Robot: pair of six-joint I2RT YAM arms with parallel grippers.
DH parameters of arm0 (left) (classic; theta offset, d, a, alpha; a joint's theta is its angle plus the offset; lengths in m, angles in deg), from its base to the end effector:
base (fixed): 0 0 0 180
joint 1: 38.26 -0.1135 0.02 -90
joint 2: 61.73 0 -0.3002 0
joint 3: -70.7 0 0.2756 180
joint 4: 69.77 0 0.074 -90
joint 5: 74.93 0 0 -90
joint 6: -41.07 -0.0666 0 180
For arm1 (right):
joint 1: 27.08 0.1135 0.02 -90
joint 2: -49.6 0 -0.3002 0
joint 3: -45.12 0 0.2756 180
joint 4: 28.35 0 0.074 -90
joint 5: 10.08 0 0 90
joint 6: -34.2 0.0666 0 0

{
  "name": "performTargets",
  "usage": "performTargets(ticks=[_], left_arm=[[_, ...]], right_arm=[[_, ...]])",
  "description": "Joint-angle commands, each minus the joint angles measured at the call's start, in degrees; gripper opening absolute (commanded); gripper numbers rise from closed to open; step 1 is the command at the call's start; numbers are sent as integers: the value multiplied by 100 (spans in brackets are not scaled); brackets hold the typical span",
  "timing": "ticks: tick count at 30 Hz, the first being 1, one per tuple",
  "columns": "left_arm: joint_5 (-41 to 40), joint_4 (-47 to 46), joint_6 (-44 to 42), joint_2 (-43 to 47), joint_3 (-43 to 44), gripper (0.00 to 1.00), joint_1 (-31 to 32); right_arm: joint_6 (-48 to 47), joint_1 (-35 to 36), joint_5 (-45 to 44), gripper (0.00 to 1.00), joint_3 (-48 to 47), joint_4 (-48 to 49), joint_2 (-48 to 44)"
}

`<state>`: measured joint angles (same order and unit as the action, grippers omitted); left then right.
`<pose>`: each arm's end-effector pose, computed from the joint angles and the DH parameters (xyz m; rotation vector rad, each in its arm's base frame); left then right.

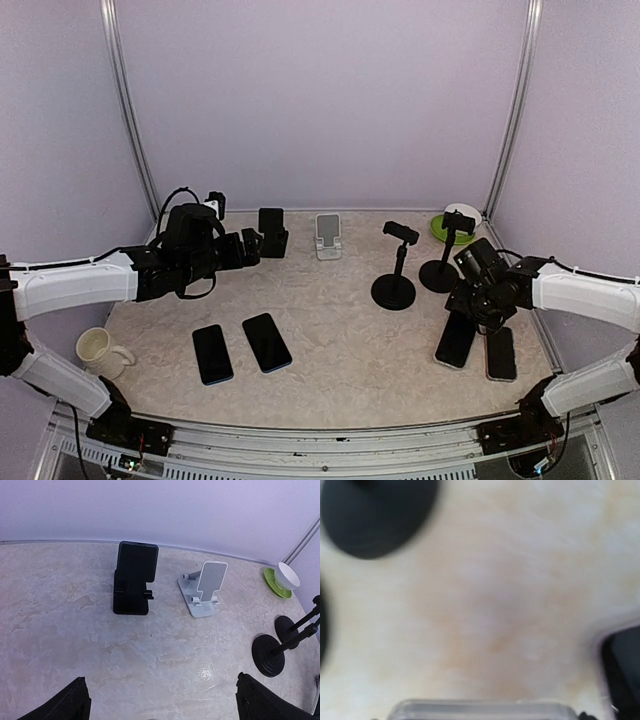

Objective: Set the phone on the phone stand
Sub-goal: Pick up the phone at the center of the board, then place the phone on the phone stand.

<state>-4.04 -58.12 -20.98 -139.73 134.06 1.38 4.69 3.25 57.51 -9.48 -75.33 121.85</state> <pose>0.2811 -0.2046 0.2768 -0.0045 2.0270 -0.4148 0.2279 0.1039 0.1934 0.7756 2.4401 0.0543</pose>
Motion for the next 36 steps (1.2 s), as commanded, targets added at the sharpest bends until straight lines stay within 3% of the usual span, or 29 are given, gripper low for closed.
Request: performTargets(ticks=[1,9,17,25,36], left_arm=[[101,-209,-6,63,-68,99,76],[54,-188,-24,113,-51,99,130],[6,-226,0,156,-79,99,175],[-74,-181,1,218,-84,99,220],[-184,-66,29,417,-186,99,229]], right_arm=[[-144,435,-256,43,-461,114,-419],[-912,1649,-549,41,-1295,219,56],[-1796,2924,-1806,42,-2621,363,890],[-2918,3051,-2317,42,-3599,1228,1771],[-4867,2729,-2655,43,-4704,3343,2923]])
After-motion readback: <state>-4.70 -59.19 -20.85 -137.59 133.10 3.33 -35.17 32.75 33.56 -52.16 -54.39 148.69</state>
